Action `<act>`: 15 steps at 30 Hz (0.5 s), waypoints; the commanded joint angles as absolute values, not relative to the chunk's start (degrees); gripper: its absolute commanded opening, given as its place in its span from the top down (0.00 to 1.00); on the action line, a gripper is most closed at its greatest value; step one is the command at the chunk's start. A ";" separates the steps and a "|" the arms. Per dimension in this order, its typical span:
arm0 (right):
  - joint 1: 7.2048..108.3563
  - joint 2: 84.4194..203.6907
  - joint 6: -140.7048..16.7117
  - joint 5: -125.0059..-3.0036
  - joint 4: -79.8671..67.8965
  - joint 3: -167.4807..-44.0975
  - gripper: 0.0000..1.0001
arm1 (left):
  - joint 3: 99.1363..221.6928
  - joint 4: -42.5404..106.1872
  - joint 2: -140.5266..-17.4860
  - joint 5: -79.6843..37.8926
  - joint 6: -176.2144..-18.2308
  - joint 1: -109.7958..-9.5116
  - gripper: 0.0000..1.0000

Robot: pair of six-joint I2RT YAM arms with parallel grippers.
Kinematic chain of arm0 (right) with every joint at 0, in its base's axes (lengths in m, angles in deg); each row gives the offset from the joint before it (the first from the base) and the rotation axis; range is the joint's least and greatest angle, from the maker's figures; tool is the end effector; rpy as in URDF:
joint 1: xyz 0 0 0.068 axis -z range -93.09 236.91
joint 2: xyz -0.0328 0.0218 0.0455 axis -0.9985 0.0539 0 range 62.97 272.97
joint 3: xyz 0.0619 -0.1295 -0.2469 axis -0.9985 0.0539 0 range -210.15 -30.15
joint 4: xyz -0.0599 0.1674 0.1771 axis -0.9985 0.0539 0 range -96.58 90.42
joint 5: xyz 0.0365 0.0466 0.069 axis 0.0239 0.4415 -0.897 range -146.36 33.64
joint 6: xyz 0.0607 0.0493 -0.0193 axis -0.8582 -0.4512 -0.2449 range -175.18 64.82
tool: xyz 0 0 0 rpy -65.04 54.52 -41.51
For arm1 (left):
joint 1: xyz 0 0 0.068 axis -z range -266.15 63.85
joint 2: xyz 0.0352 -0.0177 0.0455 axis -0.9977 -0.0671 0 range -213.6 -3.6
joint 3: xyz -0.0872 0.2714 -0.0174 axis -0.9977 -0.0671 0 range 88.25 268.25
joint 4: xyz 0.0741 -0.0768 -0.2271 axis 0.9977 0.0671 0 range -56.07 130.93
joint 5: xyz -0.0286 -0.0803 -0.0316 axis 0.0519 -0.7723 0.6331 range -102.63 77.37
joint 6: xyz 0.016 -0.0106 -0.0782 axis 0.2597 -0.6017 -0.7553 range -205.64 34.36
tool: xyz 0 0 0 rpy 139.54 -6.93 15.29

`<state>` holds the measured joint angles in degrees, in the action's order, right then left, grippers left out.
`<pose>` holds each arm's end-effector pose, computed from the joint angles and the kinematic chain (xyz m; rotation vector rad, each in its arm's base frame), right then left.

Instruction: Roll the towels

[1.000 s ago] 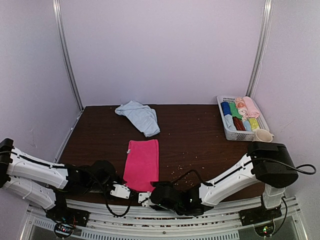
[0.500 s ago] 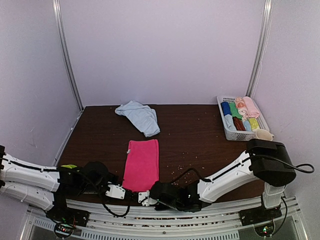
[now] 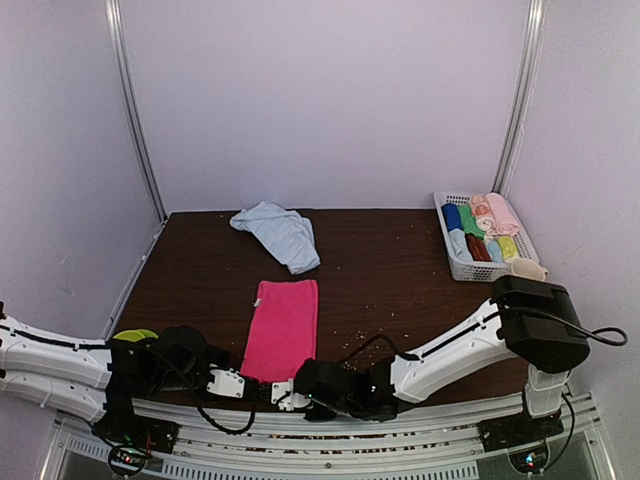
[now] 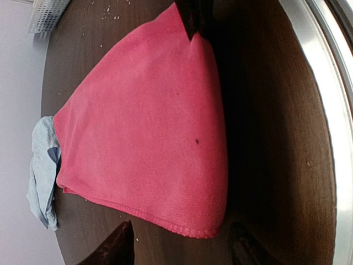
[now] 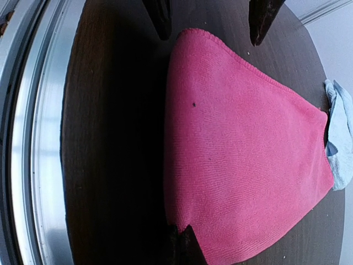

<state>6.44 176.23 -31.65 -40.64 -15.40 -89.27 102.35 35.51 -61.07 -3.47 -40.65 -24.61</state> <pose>0.0871 0.4053 0.1135 -1.7527 1.5368 0.1733 0.0970 -0.1557 0.1296 1.8302 1.4630 0.0459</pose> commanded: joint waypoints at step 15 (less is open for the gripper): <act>19.22 175.28 -49.98 -62.78 0.56 -98.22 1.00 | 98.38 33.14 -53.75 -7.87 -32.06 -23.84 0.21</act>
